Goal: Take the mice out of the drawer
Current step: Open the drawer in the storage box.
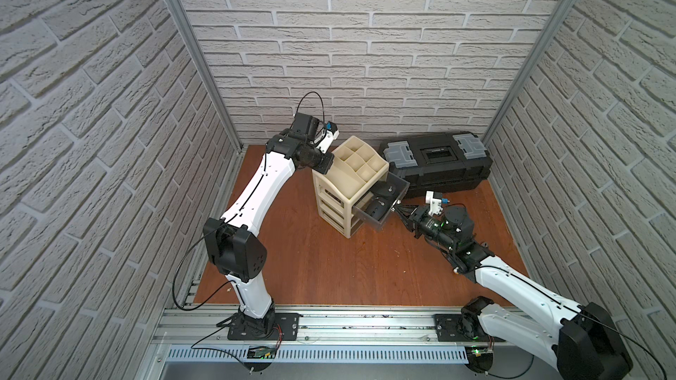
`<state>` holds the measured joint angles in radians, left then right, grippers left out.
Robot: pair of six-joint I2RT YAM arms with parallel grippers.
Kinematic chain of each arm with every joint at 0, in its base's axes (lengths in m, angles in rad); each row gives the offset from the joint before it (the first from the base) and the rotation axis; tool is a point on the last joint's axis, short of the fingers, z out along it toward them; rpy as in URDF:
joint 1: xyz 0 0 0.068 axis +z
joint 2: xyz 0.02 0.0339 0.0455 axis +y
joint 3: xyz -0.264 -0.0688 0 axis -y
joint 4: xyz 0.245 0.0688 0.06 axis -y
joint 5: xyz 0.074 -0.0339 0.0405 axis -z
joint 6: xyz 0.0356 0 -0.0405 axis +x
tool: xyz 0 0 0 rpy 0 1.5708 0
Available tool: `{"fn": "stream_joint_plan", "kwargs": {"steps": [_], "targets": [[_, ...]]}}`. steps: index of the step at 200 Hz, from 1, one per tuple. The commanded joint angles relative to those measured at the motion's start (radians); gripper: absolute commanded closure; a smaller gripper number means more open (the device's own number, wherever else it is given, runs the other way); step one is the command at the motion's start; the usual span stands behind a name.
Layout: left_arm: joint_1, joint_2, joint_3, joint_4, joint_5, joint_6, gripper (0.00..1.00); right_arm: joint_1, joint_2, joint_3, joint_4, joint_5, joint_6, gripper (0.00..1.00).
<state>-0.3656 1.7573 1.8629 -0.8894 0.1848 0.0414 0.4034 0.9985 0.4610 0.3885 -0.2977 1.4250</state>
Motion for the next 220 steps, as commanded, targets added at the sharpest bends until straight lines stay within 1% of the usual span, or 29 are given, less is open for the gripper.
{"fn": "stream_joint_plan", "kwargs": {"steps": [1,40,88,116,145,152,161,172,190,220], "targets": [[0.004,-0.02,-0.027,0.001,-0.033,-0.006,0.82,-0.016,-0.031,-0.019,-0.066,0.005,-0.041,0.84],[0.007,-0.019,-0.031,0.003,-0.032,-0.006,0.82,-0.02,-0.056,-0.024,-0.114,0.008,-0.049,0.84],[0.014,-0.019,-0.015,0.005,-0.027,-0.015,0.81,-0.027,-0.051,-0.001,-0.155,0.001,-0.084,0.81],[0.025,-0.012,0.043,-0.014,-0.025,-0.038,0.67,-0.035,-0.037,0.014,-0.16,-0.012,-0.099,0.79],[0.025,-0.018,0.125,-0.037,-0.037,-0.053,0.35,-0.04,-0.023,0.022,-0.147,-0.025,-0.103,0.79],[0.025,-0.019,0.151,-0.046,-0.041,-0.059,0.29,-0.041,-0.021,0.024,-0.141,-0.029,-0.104,0.79],[0.024,-0.02,0.182,-0.062,-0.041,-0.065,0.23,-0.042,-0.018,0.027,-0.138,-0.033,-0.106,0.79],[0.01,-0.023,0.226,-0.093,-0.051,-0.068,0.21,-0.044,-0.015,0.028,-0.134,-0.038,-0.11,0.79],[-0.035,-0.025,0.302,-0.162,-0.066,-0.078,0.21,-0.047,-0.012,0.028,-0.129,-0.047,-0.109,0.8],[-0.172,0.002,0.454,-0.335,-0.126,-0.125,0.24,-0.048,-0.017,0.03,-0.13,-0.052,-0.115,0.79]]}}
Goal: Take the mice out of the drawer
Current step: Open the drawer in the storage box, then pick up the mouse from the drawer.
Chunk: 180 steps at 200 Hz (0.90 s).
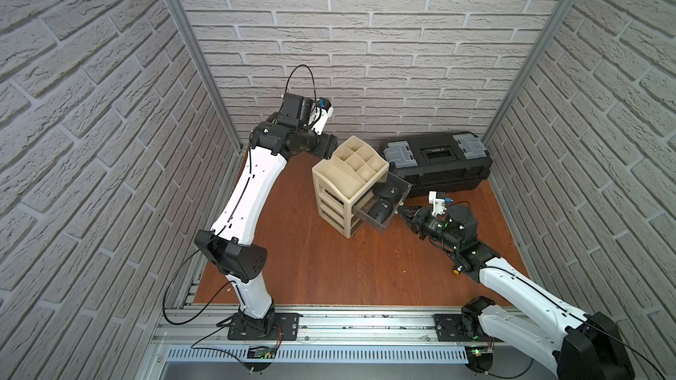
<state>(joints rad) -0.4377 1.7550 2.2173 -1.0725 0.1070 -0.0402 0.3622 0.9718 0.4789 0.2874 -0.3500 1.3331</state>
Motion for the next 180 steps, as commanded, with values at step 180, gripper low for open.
{"fn": "stream_joint_plan", "kwargs": {"steps": [180], "targets": [[-0.4,0.197,0.222,-0.236,-0.141,-0.332,0.43,-0.045,0.034,0.057,-0.251,0.06,-0.259,0.88]]}}
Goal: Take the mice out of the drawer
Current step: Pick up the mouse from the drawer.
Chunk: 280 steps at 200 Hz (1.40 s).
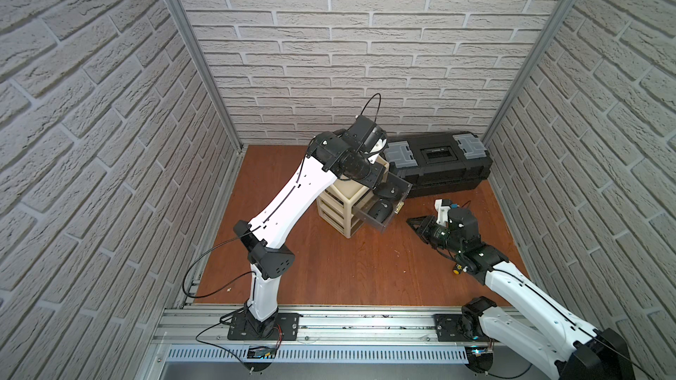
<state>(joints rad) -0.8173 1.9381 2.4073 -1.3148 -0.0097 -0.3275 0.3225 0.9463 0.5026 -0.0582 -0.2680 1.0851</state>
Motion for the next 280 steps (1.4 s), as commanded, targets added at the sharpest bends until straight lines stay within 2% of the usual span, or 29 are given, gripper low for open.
{"fn": "stream_joint_plan", "kwargs": {"steps": [1,26,94,177,199,255,280], "targets": [[-0.02,0.014,0.032,0.006,-0.025,-0.046,0.43,-0.005,0.063,0.034,0.099,-0.023,-0.011,0.88],[-0.033,0.021,0.025,0.012,-0.033,-0.053,0.44,-0.007,0.135,0.034,0.222,-0.069,-0.009,0.97],[-0.057,0.032,-0.007,0.011,-0.054,-0.082,0.46,-0.021,0.254,0.06,0.387,-0.123,0.013,0.97],[-0.113,0.099,-0.052,0.049,-0.086,-0.126,0.53,-0.031,0.277,0.094,0.388,-0.157,0.007,0.97],[-0.124,0.112,-0.069,0.049,-0.137,-0.134,0.53,-0.031,0.276,0.096,0.388,-0.163,0.007,0.97],[-0.13,0.111,-0.137,0.057,-0.19,-0.15,0.46,-0.031,0.283,0.097,0.386,-0.176,0.004,0.97],[-0.13,0.109,-0.157,0.065,-0.148,-0.127,0.41,-0.033,0.289,0.095,0.392,-0.18,0.004,0.97]]}}
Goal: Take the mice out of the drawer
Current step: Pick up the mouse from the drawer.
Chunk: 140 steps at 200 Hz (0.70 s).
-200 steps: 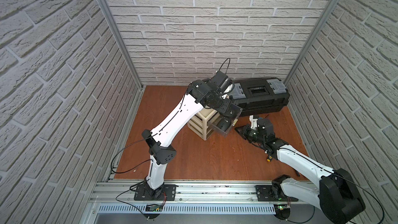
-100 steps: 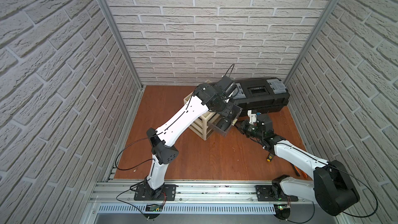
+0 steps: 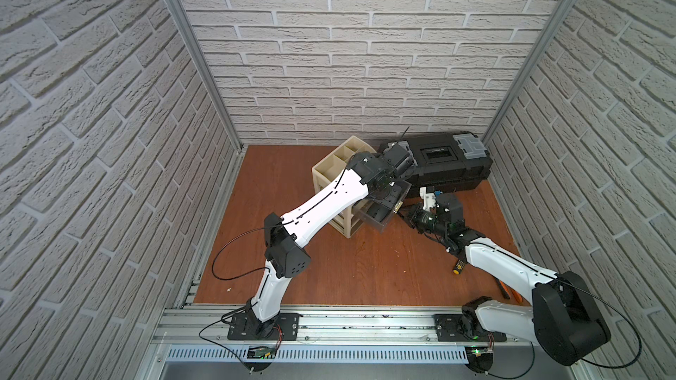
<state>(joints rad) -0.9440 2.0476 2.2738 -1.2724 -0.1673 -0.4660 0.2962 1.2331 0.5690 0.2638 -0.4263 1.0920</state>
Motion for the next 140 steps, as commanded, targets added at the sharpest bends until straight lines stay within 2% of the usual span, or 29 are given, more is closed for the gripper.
{"fn": "stream_joint_plan", "kwargs": {"steps": [1,32,54,140], "targets": [[-0.004,-0.001,-0.025,0.023,0.012,0.013,0.41,-0.006,0.004,0.029,0.071,-0.022,-0.003,0.97],[0.002,-0.004,-0.057,0.03,0.077,0.073,0.31,-0.006,0.018,0.033,0.078,-0.039,-0.002,0.97],[0.013,-0.008,-0.082,0.032,0.114,0.102,0.28,-0.006,0.023,0.033,0.083,-0.045,0.0,0.97],[0.031,0.035,-0.083,0.008,0.137,0.176,0.2,-0.006,0.027,0.047,0.069,-0.057,0.001,0.97]]}}
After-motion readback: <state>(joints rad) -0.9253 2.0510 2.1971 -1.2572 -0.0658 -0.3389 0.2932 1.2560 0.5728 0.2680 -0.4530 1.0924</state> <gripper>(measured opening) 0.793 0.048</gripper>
